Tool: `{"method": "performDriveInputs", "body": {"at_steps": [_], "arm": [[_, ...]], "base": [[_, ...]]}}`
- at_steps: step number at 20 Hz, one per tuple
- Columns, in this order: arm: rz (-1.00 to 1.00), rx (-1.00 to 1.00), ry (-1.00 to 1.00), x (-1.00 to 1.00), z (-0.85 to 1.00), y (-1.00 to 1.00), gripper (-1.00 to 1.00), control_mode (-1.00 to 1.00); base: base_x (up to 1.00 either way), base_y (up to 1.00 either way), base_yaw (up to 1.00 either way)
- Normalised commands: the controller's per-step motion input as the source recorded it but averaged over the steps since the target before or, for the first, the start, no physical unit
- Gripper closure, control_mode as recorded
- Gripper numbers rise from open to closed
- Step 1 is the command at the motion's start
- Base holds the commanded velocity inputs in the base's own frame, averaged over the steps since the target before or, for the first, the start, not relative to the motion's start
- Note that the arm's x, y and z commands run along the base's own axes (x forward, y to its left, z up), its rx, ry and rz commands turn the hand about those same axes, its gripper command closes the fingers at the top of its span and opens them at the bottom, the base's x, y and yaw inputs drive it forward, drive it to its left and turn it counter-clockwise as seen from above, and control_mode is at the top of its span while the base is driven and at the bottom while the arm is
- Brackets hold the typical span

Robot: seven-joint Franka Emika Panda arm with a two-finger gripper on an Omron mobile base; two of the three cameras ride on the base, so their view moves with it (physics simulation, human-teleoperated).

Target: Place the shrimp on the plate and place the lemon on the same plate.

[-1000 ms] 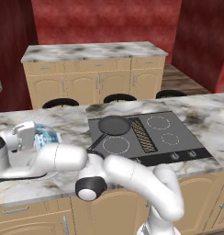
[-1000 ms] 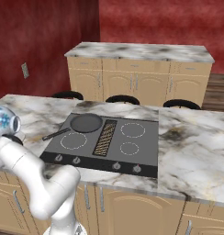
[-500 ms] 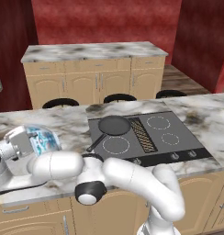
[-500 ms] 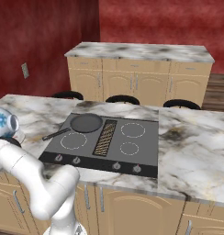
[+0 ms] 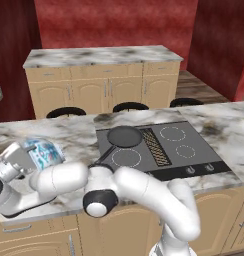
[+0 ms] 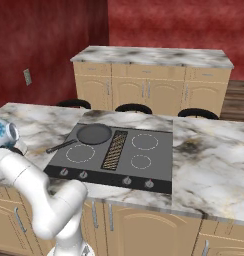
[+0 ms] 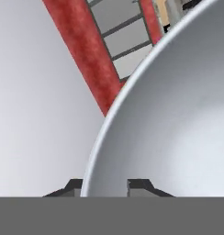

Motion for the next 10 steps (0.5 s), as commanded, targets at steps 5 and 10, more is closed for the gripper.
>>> {"method": "performDriveInputs", "body": {"at_steps": [5,10], "arm": [[0.08,-0.21,-0.02,-0.17,0.0,-0.22,1.0,-1.0],[0.04,-0.14,0.0,-0.08,0.04,-0.17,1.0,-1.0]], "base": [[0.0,0.0,0.0],[0.0,0.0,0.0]]}}
